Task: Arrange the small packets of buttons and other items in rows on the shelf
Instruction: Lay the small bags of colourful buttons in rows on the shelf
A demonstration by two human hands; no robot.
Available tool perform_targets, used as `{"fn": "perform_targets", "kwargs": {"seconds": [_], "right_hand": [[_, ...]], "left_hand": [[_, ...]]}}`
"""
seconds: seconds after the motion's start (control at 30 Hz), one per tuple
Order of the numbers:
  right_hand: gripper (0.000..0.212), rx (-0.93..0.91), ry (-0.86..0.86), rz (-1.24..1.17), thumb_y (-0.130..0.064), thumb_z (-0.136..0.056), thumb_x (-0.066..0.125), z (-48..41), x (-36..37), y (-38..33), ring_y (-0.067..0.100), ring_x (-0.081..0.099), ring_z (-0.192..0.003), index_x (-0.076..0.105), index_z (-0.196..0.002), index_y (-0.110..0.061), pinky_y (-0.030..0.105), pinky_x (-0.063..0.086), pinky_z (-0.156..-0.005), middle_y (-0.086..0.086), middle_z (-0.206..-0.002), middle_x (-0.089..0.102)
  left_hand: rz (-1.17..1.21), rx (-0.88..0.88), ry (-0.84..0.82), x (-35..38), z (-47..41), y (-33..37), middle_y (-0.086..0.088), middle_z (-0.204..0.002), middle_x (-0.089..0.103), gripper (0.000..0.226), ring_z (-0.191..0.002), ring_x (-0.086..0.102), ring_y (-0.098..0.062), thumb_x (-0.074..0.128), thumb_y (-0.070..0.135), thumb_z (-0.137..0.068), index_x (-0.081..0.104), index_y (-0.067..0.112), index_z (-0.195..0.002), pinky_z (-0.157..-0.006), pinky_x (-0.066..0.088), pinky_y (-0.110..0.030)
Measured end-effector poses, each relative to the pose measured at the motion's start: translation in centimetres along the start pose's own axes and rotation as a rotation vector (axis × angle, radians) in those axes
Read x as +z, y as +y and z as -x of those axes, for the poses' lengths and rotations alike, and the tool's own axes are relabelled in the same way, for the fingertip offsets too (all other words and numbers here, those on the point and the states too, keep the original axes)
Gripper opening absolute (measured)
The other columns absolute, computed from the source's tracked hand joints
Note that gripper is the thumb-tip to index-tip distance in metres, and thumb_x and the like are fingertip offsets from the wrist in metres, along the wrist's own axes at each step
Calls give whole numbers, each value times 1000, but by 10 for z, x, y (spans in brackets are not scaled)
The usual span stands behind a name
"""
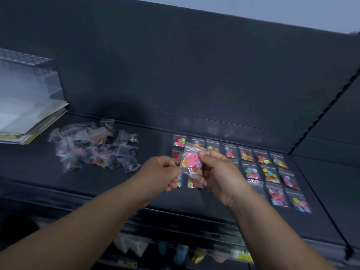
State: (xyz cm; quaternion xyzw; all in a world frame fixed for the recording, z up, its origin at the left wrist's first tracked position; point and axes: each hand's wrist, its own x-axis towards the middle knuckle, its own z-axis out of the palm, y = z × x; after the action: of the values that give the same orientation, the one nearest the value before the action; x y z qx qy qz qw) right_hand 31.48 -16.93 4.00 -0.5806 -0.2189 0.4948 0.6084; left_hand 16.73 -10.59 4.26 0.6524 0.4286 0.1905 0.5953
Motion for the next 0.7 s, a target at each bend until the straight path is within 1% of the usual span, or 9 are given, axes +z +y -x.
{"fn": "perform_targets", "kwargs": {"seconds": [0.07,0.17,0.23,0.3,0.33,0.43,0.53,0.6,0.7], "right_hand": [[17,-6,65,-97,-16,-93,55,-2,10,0,12,50,-47,56,-76,-17,23,49,-45,2,-59,55],[18,-37,76,-38,-12,-92,55,1,22,0,13,56,-53,55,-75,-17,24,47,-47,2,-63,61],[19,-57,35,43,-10,-91,55,4,32,4,15,56,-55,55,-74,-17,24,45,-49,3,-66,61],[21,-65,4,84,-11,-91,56,6,42,9,13,52,-52,55,-71,-18,23,43,-49,2,-63,59],[21,-66,-1,92,-11,-90,57,6,46,11,13,52,-52,55,-70,-18,24,43,-51,2,-63,59],[19,-85,38,100,-8,-89,57,7,55,14,16,53,-55,57,-72,-15,26,44,-52,5,-65,62],[19,-84,95,132,-5,-89,58,8,58,17,14,54,-52,57,-71,-13,24,44,-49,3,-61,62],[21,-76,143,142,-6,-89,58,7,56,21,14,53,-53,58,-70,-13,25,42,-51,2,-61,61],[19,-50,220,217,-7,-89,60,4,46,26,14,53,-54,61,-71,-13,28,44,-55,2,-62,60]], "left_hand": [[-15,0,14,-13,1,-5,-2,-66,64,21,-62,60,-12,48,7,-87,55,12,-68,-55,47,-19],[30,-41,-2,-28,0,-10,-5,-73,66,20,-66,62,-15,49,8,-89,57,12,-71,-62,49,-24],[127,-51,-54,-35,-2,-10,-4,-79,67,10,-70,64,-16,58,19,-90,60,13,-83,-67,51,-28],[132,-23,-128,-40,-4,-12,-1,-85,69,21,-76,66,-16,68,34,-83,63,16,-92,-73,54,-29],[113,-4,-156,-42,-4,-13,0,-84,69,21,-77,66,-14,70,35,-81,64,17,-91,-74,54,-29],[69,21,-182,-47,-5,-16,-1,-74,69,12,-71,65,-11,71,22,-83,62,15,-80,-72,53,-27],[12,15,-188,-53,-9,-22,-2,-75,67,8,-69,65,-11,70,14,-83,64,10,-87,-71,54,-26],[-60,15,-186,-56,-10,-27,-1,-75,66,6,-66,64,-10,68,7,-83,64,10,-87,-64,52,-22],[-188,11,-168,-60,-11,-38,0,-71,65,12,-59,60,-8,63,2,-83,63,13,-79,-54,47,-18]]}}
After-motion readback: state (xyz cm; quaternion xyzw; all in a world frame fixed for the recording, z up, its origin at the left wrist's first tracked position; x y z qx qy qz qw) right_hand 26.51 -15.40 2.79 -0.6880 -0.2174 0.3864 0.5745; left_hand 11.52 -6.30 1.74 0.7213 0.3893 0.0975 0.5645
